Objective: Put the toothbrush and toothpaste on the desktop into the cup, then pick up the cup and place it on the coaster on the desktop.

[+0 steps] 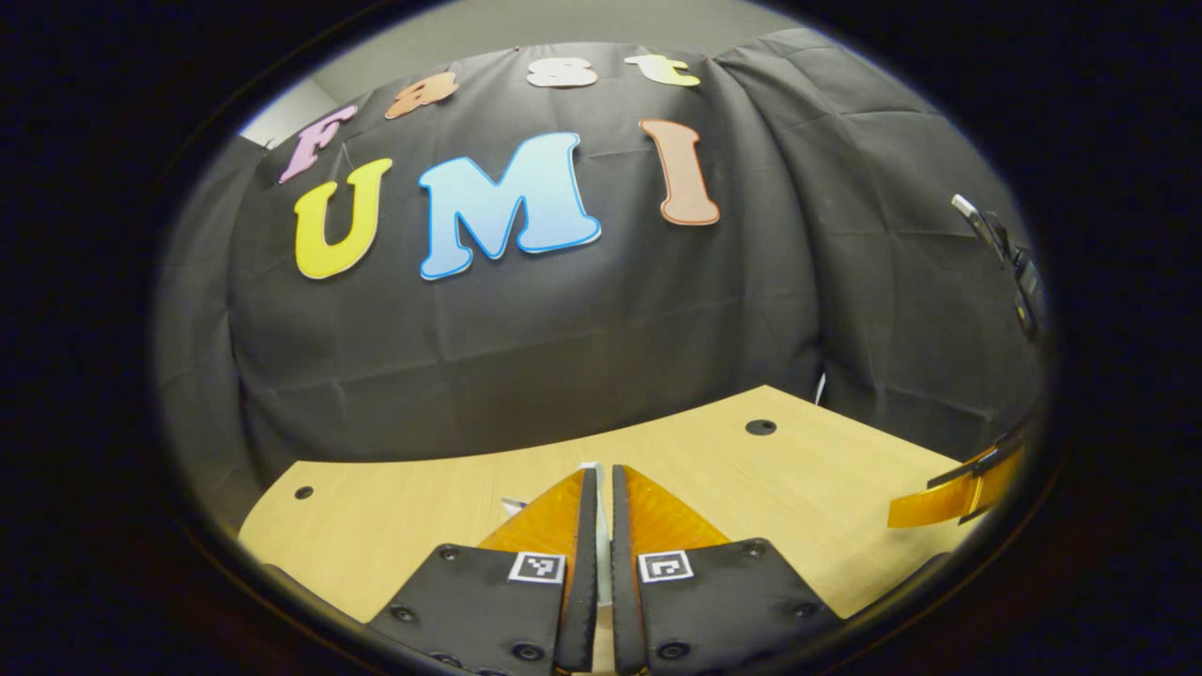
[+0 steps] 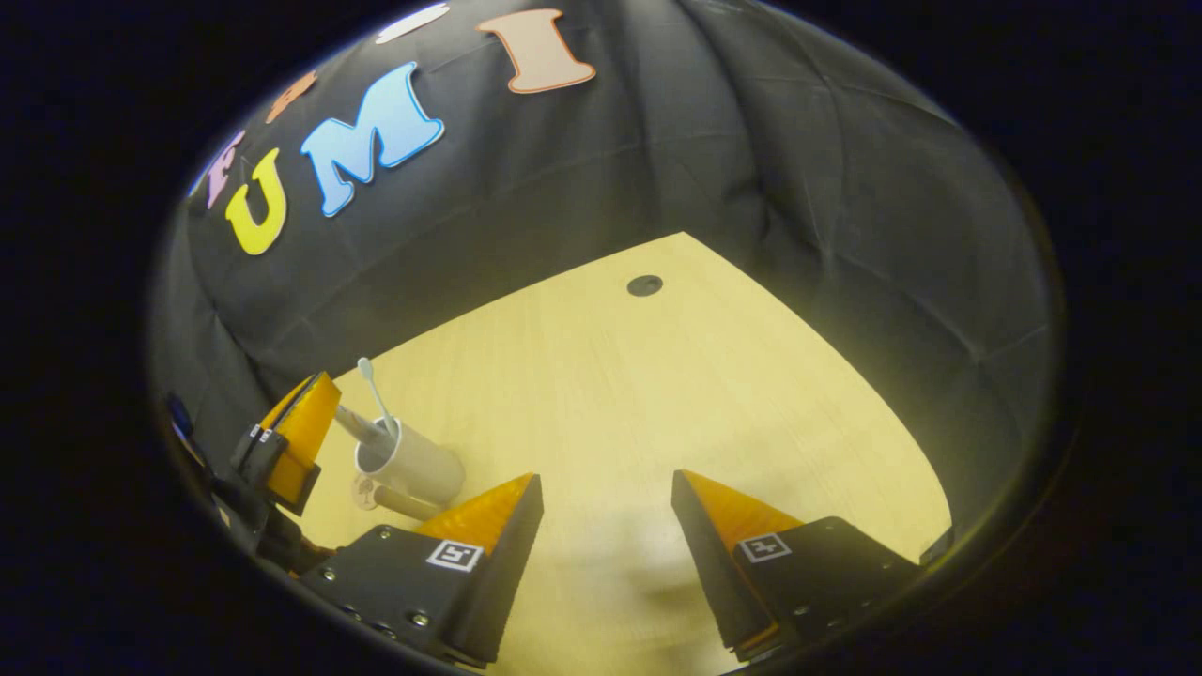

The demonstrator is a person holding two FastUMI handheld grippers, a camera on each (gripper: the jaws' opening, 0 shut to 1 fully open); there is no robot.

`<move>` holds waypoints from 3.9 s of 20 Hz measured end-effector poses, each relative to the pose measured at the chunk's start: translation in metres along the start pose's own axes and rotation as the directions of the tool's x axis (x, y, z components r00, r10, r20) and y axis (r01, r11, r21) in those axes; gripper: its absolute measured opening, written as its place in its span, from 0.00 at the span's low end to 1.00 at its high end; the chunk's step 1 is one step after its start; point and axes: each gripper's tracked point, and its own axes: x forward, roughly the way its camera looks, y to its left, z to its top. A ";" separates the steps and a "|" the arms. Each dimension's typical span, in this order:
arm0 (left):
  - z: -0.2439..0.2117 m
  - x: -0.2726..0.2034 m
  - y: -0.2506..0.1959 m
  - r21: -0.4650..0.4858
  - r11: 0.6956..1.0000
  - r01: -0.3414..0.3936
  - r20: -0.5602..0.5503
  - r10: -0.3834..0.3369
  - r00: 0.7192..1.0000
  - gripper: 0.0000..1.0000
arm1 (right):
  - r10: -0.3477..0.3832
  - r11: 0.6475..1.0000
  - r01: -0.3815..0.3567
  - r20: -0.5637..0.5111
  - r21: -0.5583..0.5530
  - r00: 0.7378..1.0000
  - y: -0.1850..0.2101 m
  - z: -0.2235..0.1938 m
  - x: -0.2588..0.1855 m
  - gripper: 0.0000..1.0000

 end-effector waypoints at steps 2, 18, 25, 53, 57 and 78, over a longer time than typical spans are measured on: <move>0.009 -0.008 0.006 -0.015 1.000 0.001 0.022 0.000 1.000 0.14 | 0.015 1.000 -0.015 0.000 -0.007 1.000 0.009 0.000 -0.001 0.83; 0.041 -0.088 0.083 -0.121 0.990 -0.067 0.052 0.074 0.996 0.79 | 0.158 0.966 -0.172 -0.086 -0.191 0.984 0.108 -0.007 -0.004 0.83; 0.045 -0.132 0.123 -0.115 0.984 -0.136 0.025 0.140 0.990 0.80 | 0.146 0.950 -0.195 -0.206 -0.243 0.967 0.137 -0.020 0.003 0.83; 0.009 -0.247 0.220 -0.146 0.880 -0.452 -0.117 0.438 0.891 0.81 | -0.158 0.787 -0.254 -0.582 -0.562 0.798 0.180 -0.077 0.087 0.58; 0.001 -0.259 0.230 -0.147 0.859 -0.490 -0.140 0.472 0.870 0.80 | -0.183 0.777 -0.254 -0.593 -0.576 0.784 0.178 -0.085 0.094 0.48; -0.008 -0.266 0.237 -0.170 0.837 -0.520 -0.151 0.500 0.853 0.78 | -0.091 0.771 -0.325 -0.600 -0.547 0.795 0.226 -0.078 0.077 0.19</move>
